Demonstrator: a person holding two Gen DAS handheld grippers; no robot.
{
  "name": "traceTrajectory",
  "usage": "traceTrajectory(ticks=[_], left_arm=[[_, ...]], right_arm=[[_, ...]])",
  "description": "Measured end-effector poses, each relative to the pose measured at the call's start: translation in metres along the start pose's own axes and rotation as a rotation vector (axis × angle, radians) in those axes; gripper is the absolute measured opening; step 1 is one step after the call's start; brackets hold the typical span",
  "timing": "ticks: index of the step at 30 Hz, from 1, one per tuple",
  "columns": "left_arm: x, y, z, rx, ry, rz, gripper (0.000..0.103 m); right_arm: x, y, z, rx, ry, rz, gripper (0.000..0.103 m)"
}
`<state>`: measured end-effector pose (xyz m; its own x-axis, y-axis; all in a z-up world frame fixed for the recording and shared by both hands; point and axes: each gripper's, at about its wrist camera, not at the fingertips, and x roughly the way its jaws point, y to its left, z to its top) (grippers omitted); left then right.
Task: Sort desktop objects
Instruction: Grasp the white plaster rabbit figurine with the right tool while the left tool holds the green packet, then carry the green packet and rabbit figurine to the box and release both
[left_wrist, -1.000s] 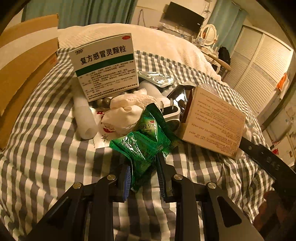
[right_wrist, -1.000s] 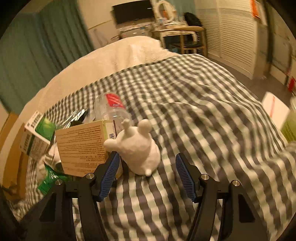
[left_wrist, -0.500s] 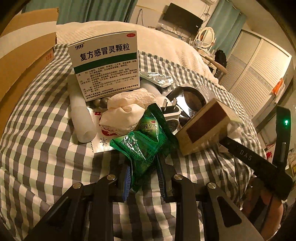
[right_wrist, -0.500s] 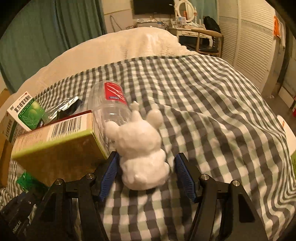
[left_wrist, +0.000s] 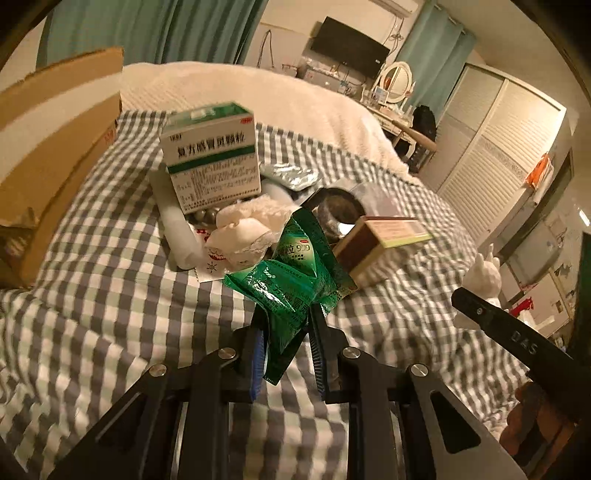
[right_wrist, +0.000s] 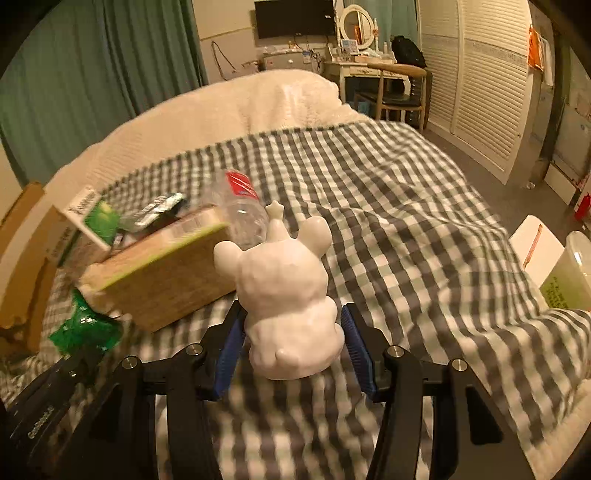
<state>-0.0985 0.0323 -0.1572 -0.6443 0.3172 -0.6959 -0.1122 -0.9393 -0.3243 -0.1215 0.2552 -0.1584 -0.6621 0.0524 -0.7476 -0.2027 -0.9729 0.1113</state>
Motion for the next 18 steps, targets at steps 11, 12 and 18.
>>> traceTrajectory(ticks=[11,12,18], left_arm=[[-0.086,-0.002,0.035,-0.028,-0.214,0.022,0.022],[-0.093,0.002,0.039,-0.042,-0.232,0.02,0.022],[-0.151,0.036,0.08,-0.12,-0.386,0.038,0.022]], right_arm=[[-0.114,0.044,0.017,-0.065,-0.136,0.132,0.052],[-0.122,0.051,0.02,-0.075,-0.146,0.145,0.052],[-0.159,0.111,0.039,-0.153,-0.197,0.251,0.052]])
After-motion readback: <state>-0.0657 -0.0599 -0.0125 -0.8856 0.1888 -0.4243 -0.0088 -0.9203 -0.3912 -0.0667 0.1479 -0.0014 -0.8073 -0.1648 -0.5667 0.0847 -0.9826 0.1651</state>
